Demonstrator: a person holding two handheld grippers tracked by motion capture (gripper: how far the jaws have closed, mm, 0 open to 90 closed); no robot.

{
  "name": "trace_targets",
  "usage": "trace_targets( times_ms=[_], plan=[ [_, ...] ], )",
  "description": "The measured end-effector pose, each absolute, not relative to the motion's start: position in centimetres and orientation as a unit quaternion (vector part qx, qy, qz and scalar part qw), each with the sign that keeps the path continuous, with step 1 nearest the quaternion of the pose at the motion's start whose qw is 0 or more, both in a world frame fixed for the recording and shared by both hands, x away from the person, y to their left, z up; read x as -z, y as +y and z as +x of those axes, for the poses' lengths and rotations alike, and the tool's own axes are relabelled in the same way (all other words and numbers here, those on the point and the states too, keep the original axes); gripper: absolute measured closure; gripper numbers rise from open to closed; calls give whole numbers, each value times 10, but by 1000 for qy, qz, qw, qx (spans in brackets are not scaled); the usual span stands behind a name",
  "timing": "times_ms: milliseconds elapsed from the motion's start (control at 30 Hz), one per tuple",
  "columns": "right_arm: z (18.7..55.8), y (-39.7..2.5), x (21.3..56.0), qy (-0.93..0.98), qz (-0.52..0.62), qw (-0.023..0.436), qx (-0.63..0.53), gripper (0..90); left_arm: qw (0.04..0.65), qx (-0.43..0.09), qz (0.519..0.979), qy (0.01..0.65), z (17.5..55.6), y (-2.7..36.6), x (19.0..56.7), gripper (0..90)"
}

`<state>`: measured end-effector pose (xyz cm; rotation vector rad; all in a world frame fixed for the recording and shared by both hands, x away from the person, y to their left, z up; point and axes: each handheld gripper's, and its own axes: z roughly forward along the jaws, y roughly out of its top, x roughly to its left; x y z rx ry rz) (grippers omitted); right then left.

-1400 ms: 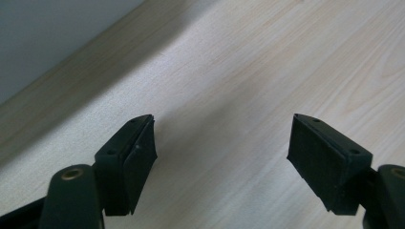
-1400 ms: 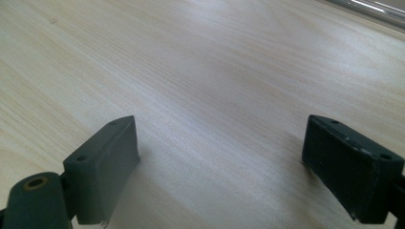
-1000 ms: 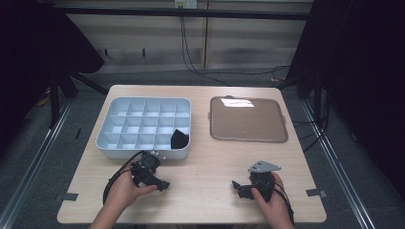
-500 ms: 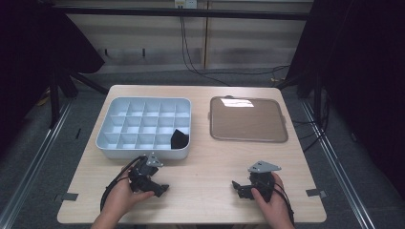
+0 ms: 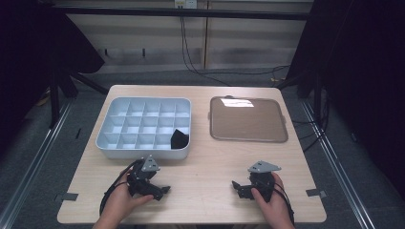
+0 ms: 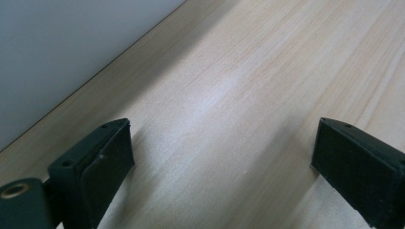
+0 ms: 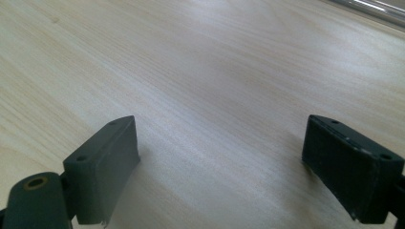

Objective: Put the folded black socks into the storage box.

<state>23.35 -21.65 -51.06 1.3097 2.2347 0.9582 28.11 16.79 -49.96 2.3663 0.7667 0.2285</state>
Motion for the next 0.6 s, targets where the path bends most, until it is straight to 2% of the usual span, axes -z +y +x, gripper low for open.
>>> trace_targets(
  times_ms=[133,600],
  plan=[
    [233,-217,511,795,465,189,-340,114,340,-95,892,281,281,169,506,0],
    [233,-217,511,796,463,188,-341,114,363,-99,886,271,282,172,510,0]
  ],
)
